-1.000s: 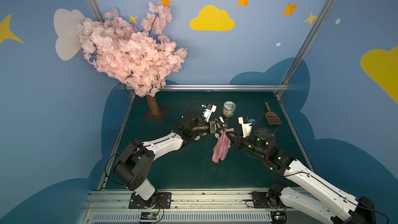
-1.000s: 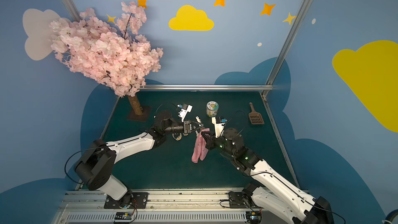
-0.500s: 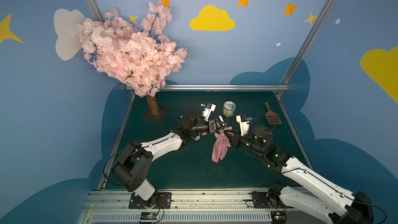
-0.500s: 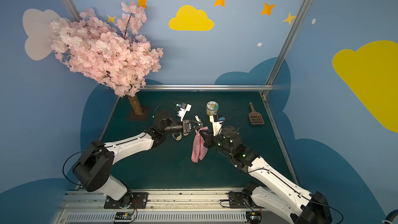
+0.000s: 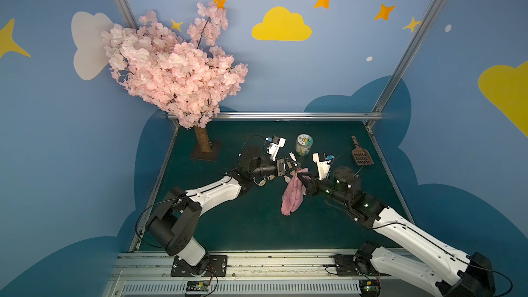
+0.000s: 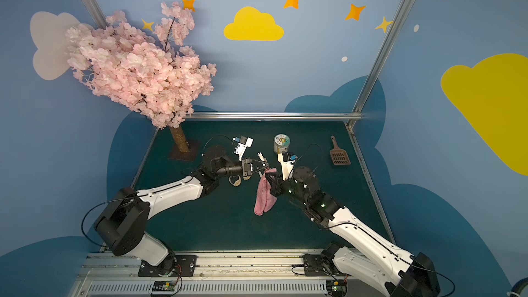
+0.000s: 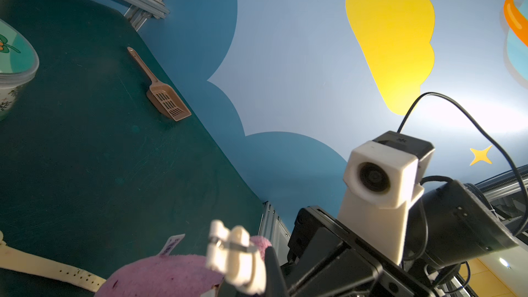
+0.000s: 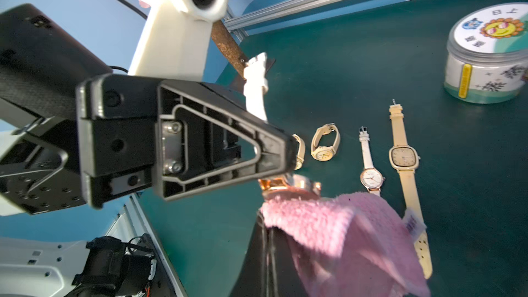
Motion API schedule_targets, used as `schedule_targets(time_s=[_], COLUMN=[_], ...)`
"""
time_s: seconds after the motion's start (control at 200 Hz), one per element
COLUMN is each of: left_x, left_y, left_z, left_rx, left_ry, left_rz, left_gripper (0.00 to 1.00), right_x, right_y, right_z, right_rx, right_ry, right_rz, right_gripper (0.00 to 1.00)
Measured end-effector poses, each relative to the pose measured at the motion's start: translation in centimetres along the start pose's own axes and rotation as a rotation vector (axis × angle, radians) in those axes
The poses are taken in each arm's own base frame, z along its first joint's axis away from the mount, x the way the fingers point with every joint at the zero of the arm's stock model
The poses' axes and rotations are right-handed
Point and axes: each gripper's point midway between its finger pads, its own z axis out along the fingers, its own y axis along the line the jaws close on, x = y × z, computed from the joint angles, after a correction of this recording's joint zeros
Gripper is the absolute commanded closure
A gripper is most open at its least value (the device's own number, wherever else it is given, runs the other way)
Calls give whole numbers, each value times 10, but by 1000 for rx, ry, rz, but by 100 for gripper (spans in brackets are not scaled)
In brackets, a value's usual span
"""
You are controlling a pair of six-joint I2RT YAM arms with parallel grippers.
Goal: Wipe the watch dial
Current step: Wipe the watch.
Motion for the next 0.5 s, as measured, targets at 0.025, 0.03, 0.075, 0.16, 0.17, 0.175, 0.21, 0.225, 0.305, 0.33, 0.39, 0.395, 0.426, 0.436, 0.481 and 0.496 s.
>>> schedule_targets(time_s=[0.025,0.03,0.075,0.16,0.17,0.175,0.21,0.225,0.305,0.33,0.39,0.395,0.426,0.436,0.481,0.496], left_x=[0,0,-1,-1,-1,-1,-1,0,0,0,-1,-1,-1,-2,-2,-2], left_y=[0,0,1,1,0,0,0,0,0,0,0,0,1,1,1,1], left_z=[0,0,0,0,0,0,0,0,0,0,0,0,0,0,0,0], left_rx=[-1,-2,-4,-3,-3,-3,-3,-3,-3,-3,-2,-2,-5,-5,-6,-6], left_ry=[-1,-2,-5,-4,-4,-4,-4,-3,-3,-3,-5,-5,-7,-8,-8,-9], left_rz=[0,0,0,0,0,0,0,0,0,0,1,1,1,1,0,1], left_gripper=[97,97,97,97,97,97,97,97,97,97,97,97,97,97,97,97], right_x=[1,0,2,3,3,3,2,2,-3,-5,-9,-10,-11,-11,-13,-13], right_y=[-2,-2,-9,-22,-23,-23,-26,-26,-23,-20,-12,-11,-6,-4,3,5], right_z=[1,1,2,1,1,1,0,-1,-3,-4,-5,-5,-4,-4,-4,-4], right_rx=[10,12,46,113,120,122,140,140,126,109,65,58,35,24,-14,-25], right_ry=[1,0,3,-1,-3,-3,-10,-12,-32,-39,-49,-50,-52,-52,-52,-53], right_rz=[1,1,9,23,26,26,30,32,29,24,15,13,8,6,-2,-5], right_gripper=[100,100,100,100,100,100,100,100,100,100,100,100,100,100,100,100])
